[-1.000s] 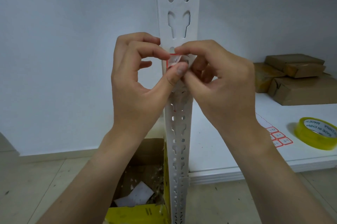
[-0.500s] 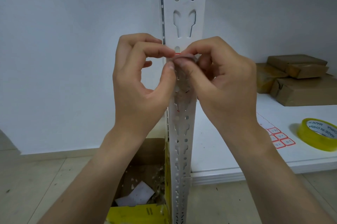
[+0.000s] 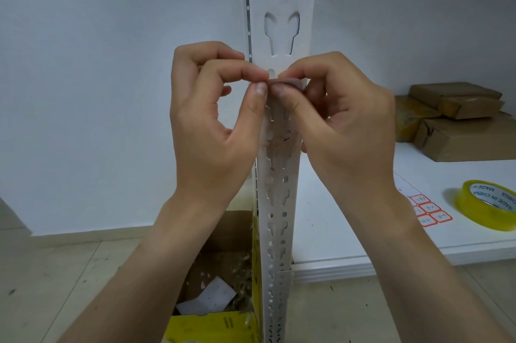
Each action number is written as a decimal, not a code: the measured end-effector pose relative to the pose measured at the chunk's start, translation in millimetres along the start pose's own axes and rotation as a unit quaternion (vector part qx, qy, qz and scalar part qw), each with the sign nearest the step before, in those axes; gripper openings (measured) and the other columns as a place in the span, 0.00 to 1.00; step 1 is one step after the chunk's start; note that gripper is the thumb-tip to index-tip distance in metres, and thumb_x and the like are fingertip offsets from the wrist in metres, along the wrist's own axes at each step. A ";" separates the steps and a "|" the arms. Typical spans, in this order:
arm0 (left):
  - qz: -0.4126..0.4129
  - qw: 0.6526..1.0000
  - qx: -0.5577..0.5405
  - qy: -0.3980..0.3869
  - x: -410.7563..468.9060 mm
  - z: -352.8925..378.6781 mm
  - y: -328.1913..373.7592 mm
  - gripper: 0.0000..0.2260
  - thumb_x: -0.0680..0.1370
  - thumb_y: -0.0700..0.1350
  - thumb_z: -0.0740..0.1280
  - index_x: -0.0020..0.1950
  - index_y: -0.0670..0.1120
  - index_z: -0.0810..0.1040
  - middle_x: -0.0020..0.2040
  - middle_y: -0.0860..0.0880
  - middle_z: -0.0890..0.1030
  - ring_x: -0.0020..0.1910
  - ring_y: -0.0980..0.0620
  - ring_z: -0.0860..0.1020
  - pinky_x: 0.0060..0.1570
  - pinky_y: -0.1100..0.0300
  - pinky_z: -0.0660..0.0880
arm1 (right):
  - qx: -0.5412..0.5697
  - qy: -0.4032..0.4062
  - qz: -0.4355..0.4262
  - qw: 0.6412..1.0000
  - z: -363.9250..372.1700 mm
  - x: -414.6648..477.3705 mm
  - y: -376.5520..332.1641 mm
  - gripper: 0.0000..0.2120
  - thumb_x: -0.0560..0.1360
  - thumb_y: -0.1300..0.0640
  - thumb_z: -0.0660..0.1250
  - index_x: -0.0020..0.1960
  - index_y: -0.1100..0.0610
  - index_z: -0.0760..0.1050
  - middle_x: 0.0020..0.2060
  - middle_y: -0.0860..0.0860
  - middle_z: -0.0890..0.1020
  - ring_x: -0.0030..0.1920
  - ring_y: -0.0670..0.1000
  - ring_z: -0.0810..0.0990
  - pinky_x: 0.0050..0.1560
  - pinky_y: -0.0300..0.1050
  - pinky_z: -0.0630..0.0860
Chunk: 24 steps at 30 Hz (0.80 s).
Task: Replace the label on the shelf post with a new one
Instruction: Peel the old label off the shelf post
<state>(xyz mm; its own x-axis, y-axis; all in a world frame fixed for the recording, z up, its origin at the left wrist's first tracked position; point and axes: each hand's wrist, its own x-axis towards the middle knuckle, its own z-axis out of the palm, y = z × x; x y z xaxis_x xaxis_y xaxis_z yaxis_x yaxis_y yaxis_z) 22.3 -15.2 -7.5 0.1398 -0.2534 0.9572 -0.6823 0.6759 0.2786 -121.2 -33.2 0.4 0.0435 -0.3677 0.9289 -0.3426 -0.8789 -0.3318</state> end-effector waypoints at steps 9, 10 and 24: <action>0.005 1.000 0.004 0.010 2.3 0.2 3.6 0.05 0.81 0.40 0.69 0.53 0.50 0.77 0.56 0.47 0.71 0.59 0.51 0.75 0.53 0.53 0.81 | 0.009 0.001 0.013 1.000 -0.3 0.5 -0.6 0.03 0.80 0.58 0.72 0.51 0.57 0.82 0.32 0.48 0.77 0.31 0.48 0.78 0.31 0.43 0.76; 0.007 1.000 0.004 0.009 2.5 0.2 3.6 0.04 0.81 0.40 0.69 0.53 0.49 0.77 0.56 0.47 0.71 0.59 0.51 0.75 0.53 0.52 0.81 | 0.010 0.000 0.015 1.000 0.0 0.6 -0.5 0.03 0.80 0.58 0.71 0.51 0.58 0.81 0.33 0.49 0.78 0.31 0.49 0.78 0.31 0.44 0.77; -0.063 0.992 -0.107 -0.008 1.6 1.8 11.7 0.14 0.78 0.36 0.63 0.63 0.45 0.70 0.57 0.53 0.75 0.56 0.52 0.80 0.54 0.59 0.79 | 0.038 -0.008 0.044 0.998 5.3 2.1 -5.3 0.04 0.81 0.56 0.70 0.51 0.52 0.75 0.36 0.44 0.79 0.35 0.43 0.77 0.35 0.27 0.71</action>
<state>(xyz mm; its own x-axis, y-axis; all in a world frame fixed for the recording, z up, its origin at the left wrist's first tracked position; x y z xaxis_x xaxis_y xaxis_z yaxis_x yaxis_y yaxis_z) 13.3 -9.0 -2.8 0.2007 -0.3550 0.9130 -0.4916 0.7697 0.4074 -114.3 -31.0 3.2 0.0314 -0.4492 0.8929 -0.2734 -0.8631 -0.4246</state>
